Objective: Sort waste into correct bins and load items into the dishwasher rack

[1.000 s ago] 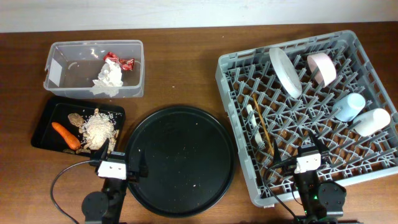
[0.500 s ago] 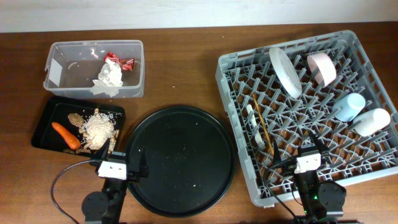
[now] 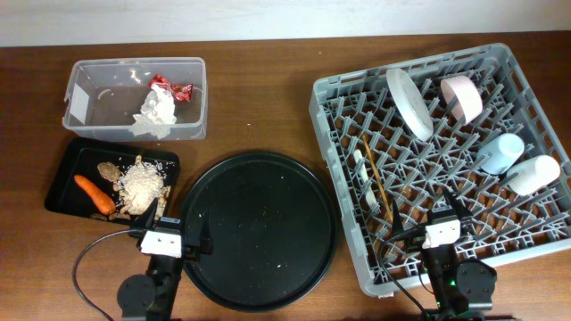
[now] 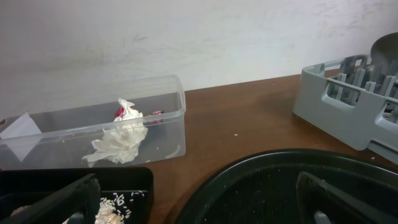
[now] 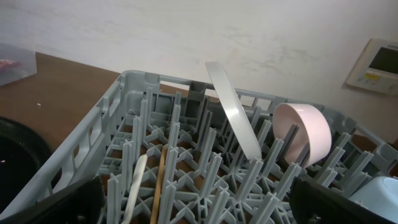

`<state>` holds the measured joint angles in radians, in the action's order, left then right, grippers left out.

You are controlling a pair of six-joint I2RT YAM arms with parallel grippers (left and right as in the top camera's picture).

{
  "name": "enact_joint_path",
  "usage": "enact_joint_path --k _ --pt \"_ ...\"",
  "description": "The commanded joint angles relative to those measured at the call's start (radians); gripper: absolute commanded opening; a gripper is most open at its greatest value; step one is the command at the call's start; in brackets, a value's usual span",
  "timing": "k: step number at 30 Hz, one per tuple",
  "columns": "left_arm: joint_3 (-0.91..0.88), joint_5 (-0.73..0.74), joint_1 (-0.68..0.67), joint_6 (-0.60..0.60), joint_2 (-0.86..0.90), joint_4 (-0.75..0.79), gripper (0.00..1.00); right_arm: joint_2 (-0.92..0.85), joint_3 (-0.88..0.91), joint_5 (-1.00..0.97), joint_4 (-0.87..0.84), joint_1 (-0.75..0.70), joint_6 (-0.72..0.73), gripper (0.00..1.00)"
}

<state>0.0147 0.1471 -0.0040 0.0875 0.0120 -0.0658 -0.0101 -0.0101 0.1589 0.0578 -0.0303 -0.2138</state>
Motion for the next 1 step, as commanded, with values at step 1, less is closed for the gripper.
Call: enact_joint_path --k 1 --pt "-0.006 0.018 0.005 0.019 -0.007 -0.002 0.99 0.007 0.005 0.010 0.006 -0.004 -0.003 0.99"
